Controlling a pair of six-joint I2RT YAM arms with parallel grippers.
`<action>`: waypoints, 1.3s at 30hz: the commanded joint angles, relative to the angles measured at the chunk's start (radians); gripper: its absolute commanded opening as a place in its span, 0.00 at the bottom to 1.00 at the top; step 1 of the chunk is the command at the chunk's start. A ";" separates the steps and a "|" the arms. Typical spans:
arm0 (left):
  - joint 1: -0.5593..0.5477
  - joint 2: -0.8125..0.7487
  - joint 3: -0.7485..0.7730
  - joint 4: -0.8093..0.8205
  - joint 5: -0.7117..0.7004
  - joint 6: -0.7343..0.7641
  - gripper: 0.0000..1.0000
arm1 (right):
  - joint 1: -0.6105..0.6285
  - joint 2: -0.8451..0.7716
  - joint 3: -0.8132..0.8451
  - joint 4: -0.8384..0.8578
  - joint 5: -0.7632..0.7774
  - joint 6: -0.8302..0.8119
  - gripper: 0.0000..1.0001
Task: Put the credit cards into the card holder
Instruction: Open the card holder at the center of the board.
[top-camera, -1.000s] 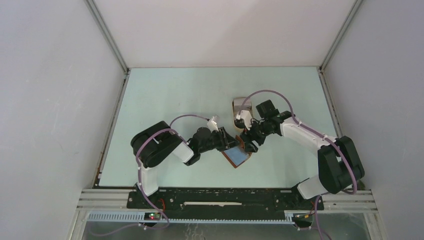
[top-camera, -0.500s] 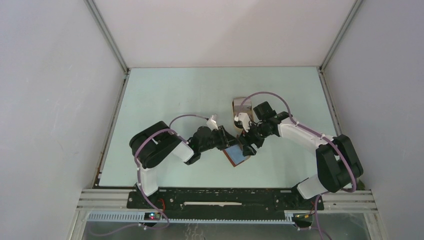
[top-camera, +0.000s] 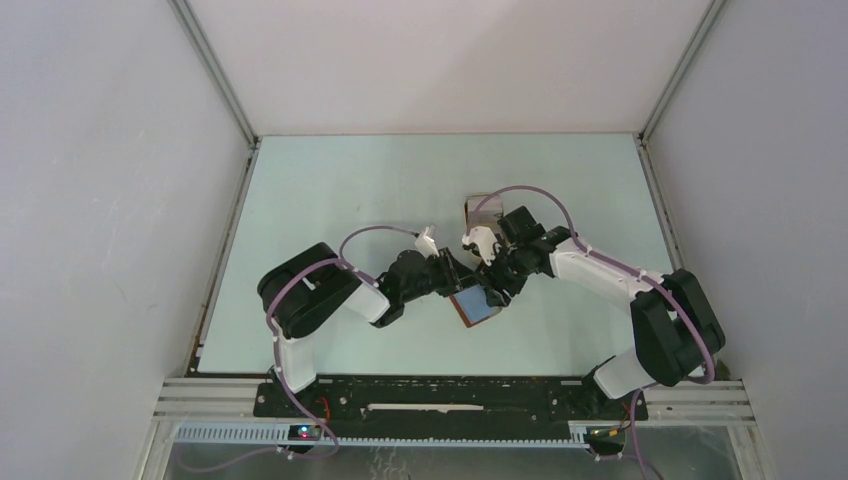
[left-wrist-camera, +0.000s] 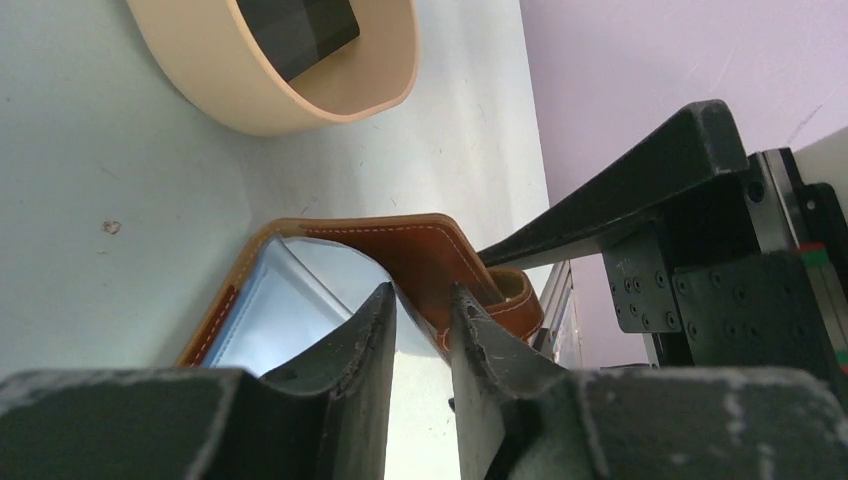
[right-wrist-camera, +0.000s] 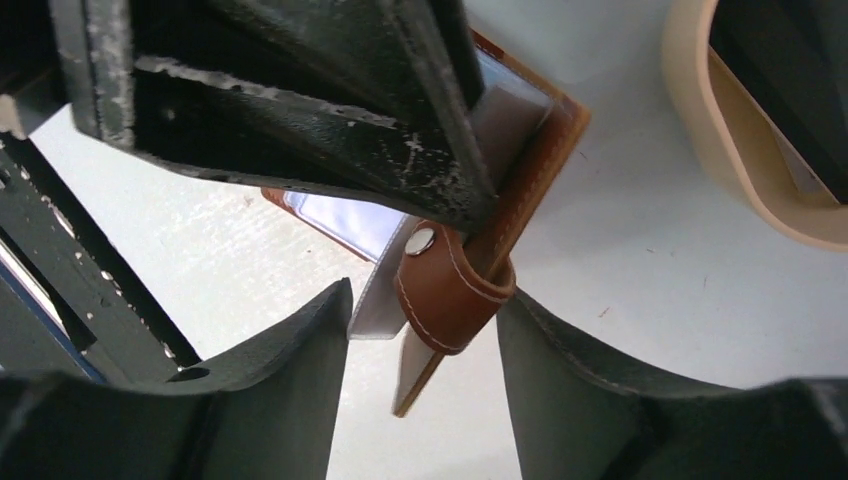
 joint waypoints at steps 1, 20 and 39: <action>-0.005 -0.021 0.046 0.009 -0.019 -0.007 0.31 | -0.016 0.007 0.037 0.020 0.034 0.039 0.58; -0.015 -0.063 -0.106 0.211 -0.070 0.020 0.33 | -0.195 0.141 0.093 -0.107 -0.326 0.110 0.03; -0.081 -0.100 -0.167 0.192 -0.095 0.091 0.17 | -0.239 0.216 0.107 -0.107 -0.376 0.152 0.00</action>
